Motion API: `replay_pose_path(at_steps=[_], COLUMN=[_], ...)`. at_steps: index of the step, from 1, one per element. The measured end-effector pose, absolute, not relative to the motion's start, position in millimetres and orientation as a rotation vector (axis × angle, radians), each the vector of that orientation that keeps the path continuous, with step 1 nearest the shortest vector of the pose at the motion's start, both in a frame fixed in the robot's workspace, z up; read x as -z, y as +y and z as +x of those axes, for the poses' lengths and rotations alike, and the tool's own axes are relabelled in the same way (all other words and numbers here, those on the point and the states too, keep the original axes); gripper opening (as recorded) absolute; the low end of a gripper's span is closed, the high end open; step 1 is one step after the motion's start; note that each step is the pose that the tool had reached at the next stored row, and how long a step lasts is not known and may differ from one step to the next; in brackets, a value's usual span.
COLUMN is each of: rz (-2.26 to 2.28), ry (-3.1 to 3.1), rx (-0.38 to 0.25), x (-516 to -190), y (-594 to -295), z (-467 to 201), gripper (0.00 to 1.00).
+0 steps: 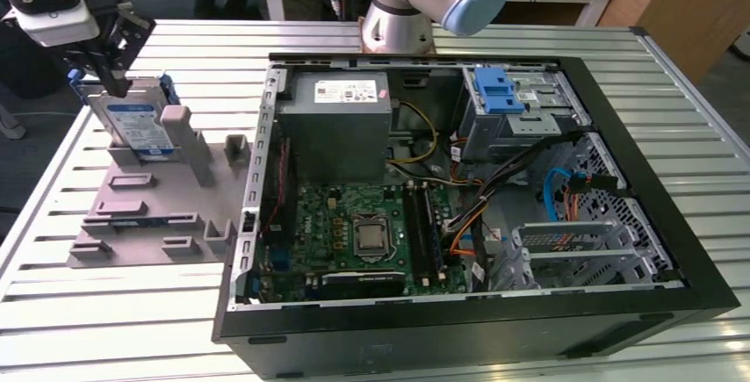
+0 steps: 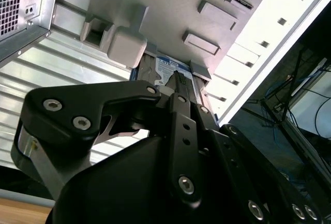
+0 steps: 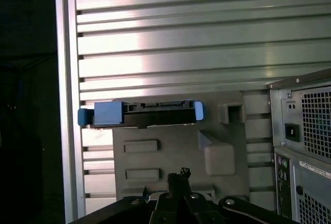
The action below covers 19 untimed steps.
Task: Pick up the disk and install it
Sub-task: 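Reach for the disk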
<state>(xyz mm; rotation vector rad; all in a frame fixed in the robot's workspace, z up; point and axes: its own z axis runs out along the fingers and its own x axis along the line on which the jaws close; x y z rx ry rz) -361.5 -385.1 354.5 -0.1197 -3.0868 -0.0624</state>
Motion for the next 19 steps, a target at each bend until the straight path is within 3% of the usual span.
replay_pose_path(at_steps=[19], rz=[-0.120], ry=[-3.087], rx=[0.062], x=[-354], y=[-380], z=[-373], gripper=[0.11])
